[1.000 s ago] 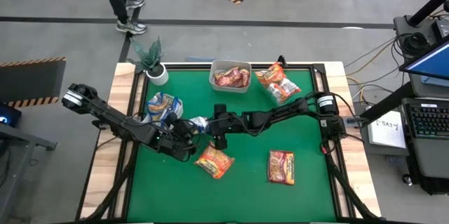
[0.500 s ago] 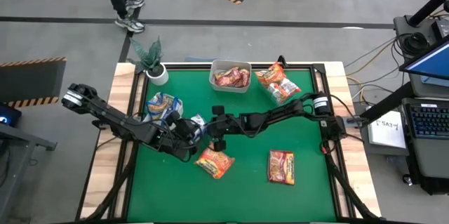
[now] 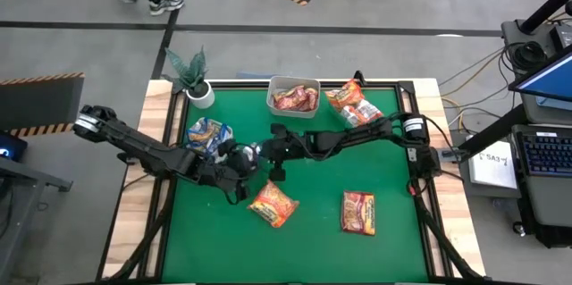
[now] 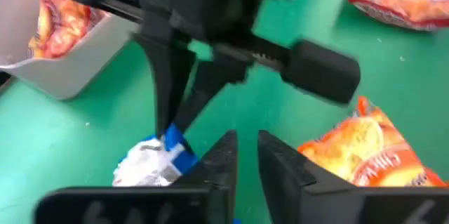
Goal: Sort Maruchan noodles
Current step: Put the blue noodle pack into the white bin
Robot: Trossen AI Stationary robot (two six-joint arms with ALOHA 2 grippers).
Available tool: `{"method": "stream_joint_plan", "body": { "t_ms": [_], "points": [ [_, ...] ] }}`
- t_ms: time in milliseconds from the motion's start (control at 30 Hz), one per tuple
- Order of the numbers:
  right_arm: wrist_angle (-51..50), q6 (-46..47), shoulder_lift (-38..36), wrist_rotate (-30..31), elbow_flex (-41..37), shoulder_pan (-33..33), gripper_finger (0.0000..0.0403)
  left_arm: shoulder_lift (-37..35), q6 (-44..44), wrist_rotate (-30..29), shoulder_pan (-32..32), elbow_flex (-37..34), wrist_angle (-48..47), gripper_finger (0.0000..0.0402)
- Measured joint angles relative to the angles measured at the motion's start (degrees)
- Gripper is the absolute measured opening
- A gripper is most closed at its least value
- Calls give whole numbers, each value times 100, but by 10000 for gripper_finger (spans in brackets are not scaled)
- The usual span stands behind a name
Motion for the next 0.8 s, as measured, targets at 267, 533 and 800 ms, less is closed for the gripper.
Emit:
{"method": "stream_joint_plan", "body": {
  "t_ms": [267,533,800],
  "points": [
    [-19,601,15,-598,377,-310,8,-382,-746,-317,-40,-85,-1672,171],
    [-15,920,15,-697,498,-448,8,-131,-1463,-332,-211,-121,-1971,277],
    [-15,1006,17,-766,498,-461,8,460,-2057,-1052,-184,-247,-1682,262]
  ]
}}
